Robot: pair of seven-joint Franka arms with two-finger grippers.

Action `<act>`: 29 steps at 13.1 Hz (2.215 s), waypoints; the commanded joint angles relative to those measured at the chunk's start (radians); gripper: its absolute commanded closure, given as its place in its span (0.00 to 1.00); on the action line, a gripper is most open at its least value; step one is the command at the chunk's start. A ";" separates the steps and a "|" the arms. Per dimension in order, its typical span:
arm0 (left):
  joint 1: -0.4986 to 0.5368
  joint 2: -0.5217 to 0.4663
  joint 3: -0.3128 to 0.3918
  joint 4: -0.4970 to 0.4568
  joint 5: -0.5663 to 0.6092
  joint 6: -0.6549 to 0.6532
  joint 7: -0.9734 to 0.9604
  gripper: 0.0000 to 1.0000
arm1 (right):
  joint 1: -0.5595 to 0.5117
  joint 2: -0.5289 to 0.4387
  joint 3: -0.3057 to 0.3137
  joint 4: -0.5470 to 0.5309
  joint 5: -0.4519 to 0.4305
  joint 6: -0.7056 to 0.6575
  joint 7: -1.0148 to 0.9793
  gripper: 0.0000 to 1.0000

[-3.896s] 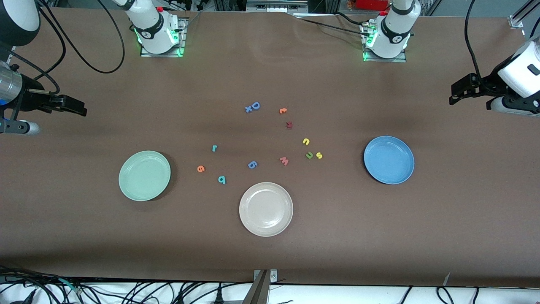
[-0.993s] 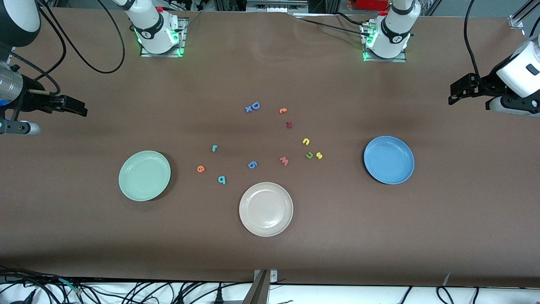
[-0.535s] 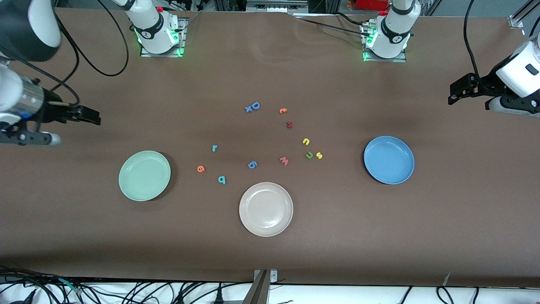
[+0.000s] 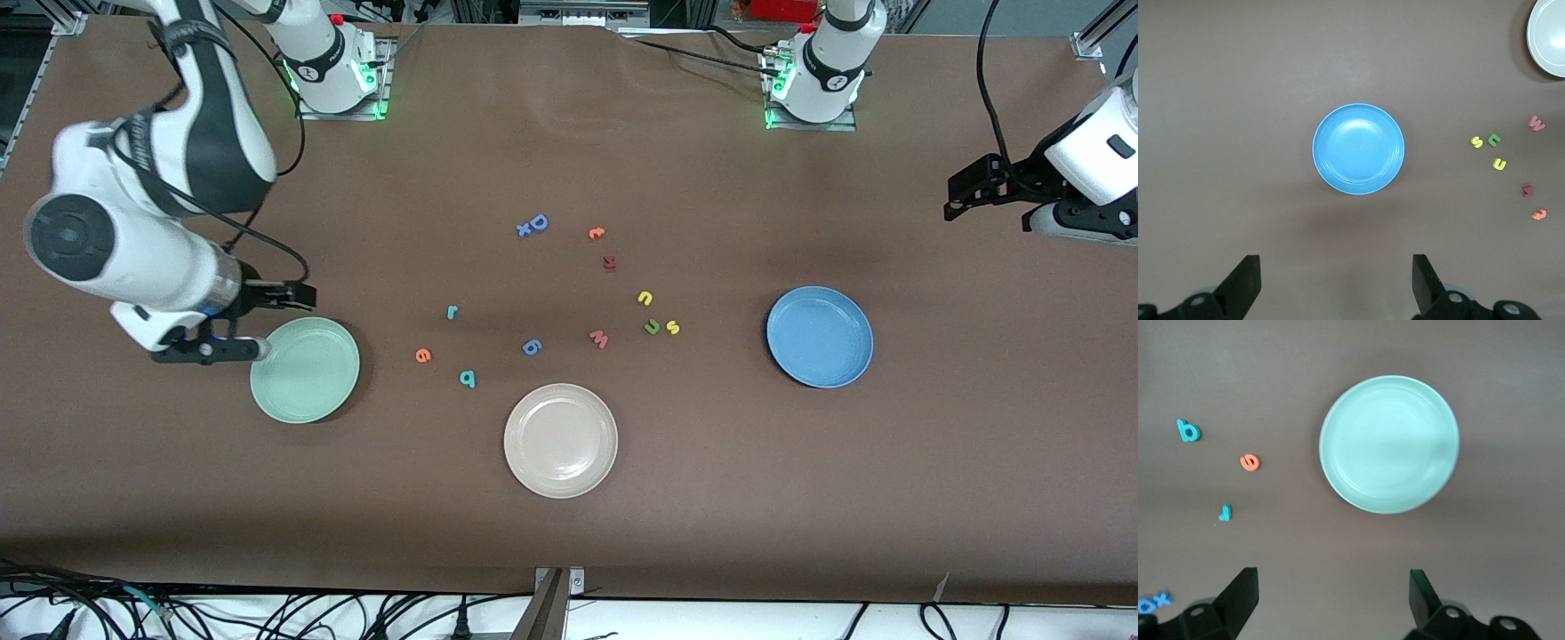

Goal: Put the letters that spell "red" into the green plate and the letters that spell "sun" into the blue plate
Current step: 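Move the right gripper toward the orange e while the left gripper reaches letters, then grasp the e with the right gripper while the left gripper grasps the s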

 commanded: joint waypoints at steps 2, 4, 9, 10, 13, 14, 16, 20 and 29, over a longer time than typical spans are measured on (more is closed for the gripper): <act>-0.007 0.003 -0.002 0.014 0.013 -0.017 0.002 0.00 | 0.074 0.107 -0.006 0.013 0.012 0.118 0.030 0.00; -0.014 0.008 -0.022 0.014 0.010 -0.017 -0.007 0.00 | 0.094 0.156 -0.006 0.013 0.024 0.208 0.080 0.00; -0.011 0.046 -0.039 0.011 0.007 -0.015 -0.007 0.00 | 0.137 0.259 -0.006 0.010 0.028 0.359 0.148 0.00; -0.006 0.055 -0.039 0.014 0.006 -0.014 -0.004 0.00 | 0.137 0.276 -0.001 0.009 0.035 0.385 0.148 0.00; -0.014 0.101 -0.039 0.011 0.005 -0.012 -0.004 0.00 | 0.137 0.307 0.000 0.004 0.126 0.419 0.146 0.00; -0.017 0.127 -0.042 0.011 0.003 -0.011 0.006 0.00 | 0.138 0.314 0.000 0.004 0.126 0.419 0.146 0.00; -0.041 0.175 -0.051 0.013 0.003 0.011 -0.009 0.00 | 0.138 0.334 0.000 0.002 0.126 0.436 0.146 0.00; -0.138 0.326 -0.053 0.017 0.005 0.127 -0.012 0.00 | 0.158 0.351 0.000 -0.059 0.129 0.534 0.154 0.00; -0.261 0.572 -0.162 -0.003 -0.017 0.543 0.076 0.00 | 0.172 0.354 -0.001 -0.084 0.121 0.580 0.185 0.06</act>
